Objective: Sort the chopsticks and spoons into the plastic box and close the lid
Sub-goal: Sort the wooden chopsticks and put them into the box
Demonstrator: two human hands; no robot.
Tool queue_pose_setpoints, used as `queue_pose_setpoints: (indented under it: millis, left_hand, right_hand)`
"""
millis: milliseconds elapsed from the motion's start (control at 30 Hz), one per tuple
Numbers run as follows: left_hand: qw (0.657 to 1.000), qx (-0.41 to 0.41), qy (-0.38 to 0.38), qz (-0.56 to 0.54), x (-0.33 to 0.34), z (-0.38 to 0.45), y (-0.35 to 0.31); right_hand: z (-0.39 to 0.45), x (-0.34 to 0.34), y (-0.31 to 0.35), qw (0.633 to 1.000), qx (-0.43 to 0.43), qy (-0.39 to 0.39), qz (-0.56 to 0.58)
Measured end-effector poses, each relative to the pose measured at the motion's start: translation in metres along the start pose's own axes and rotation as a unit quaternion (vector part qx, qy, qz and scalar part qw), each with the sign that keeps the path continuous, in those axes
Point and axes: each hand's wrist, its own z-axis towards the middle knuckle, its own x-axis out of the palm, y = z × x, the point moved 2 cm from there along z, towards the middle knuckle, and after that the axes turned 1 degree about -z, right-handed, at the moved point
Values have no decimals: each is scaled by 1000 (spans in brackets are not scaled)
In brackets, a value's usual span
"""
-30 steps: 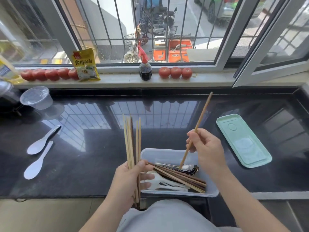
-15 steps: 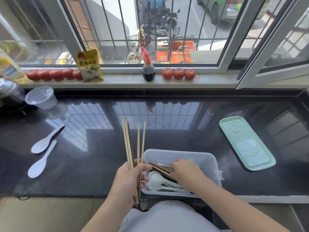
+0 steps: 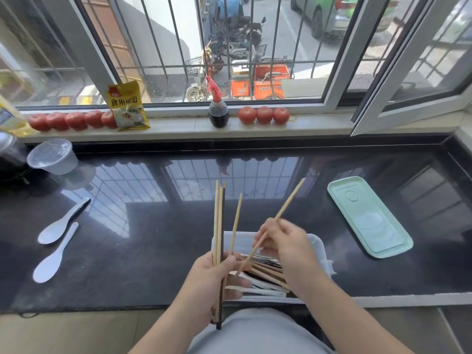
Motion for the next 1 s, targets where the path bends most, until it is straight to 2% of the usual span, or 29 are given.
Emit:
queue_pose_setpoints:
  millis: [67, 100, 133, 167, 200, 233, 267, 300, 333, 633, 700, 733, 833, 933, 967, 1000]
  left_hand:
    - [997, 3, -68, -33, -10, 1, 3]
    - [994, 10, -104, -45, -16, 2, 4]
    - [989, 20, -136, -50, -23, 4, 5]
    - [984, 31, -165, -55, -29, 6, 5]
    - [979, 43, -188, -62, -34, 9, 5]
    - [975, 51, -203, -68, -37, 10, 5]
    - [974, 55, -208, -72, -39, 12, 4]
    - [974, 56, -208, -72, -39, 13, 4]
    - [975, 54, -205, -69, -38, 13, 4]
    - [979, 11, -181, -96, -28, 5, 13]
    - [979, 20, -184, -86, -28, 5, 12]
    - [980, 26, -179, -82, -28, 4, 12]
    - [986, 50, -153, -51, -22, 2, 11]
    - [992, 65, -110, -3, -13, 0, 10]
    - [994, 65, -86, 8, -9, -1, 9]
    - [996, 64, -60, 17, -3, -3, 7]
  right_hand:
    - [4, -26, 22, 984, -123, -132, -8]
    - [5, -37, 33, 968, -188, -150, -69]
    - [10, -44, 39, 950, -235, -126, -161]
    - [17, -46, 37, 922, -247, -67, -291]
    - [24, -45, 28, 870, -217, 8, -444]
    - [29, -43, 13, 794, -162, 87, -579]
    - [31, -40, -5, 720, -113, 153, -668]
    - [31, -36, -21, 671, -76, 202, -710]
    - [31, -32, -34, 644, -56, 228, -728]
    - [41, -5, -67, 568, -105, 178, -796]
    - [41, -6, -66, 586, -114, 157, -787]
    - [40, -8, -63, 613, -110, 148, -768]
    - [31, -10, -50, 763, -62, 114, -633]
    - [10, 3, -31, 906, -29, 119, -406]
    - [1, 12, -25, 938, -16, 139, -318]
    - [-7, 20, -19, 955, -14, 158, -253]
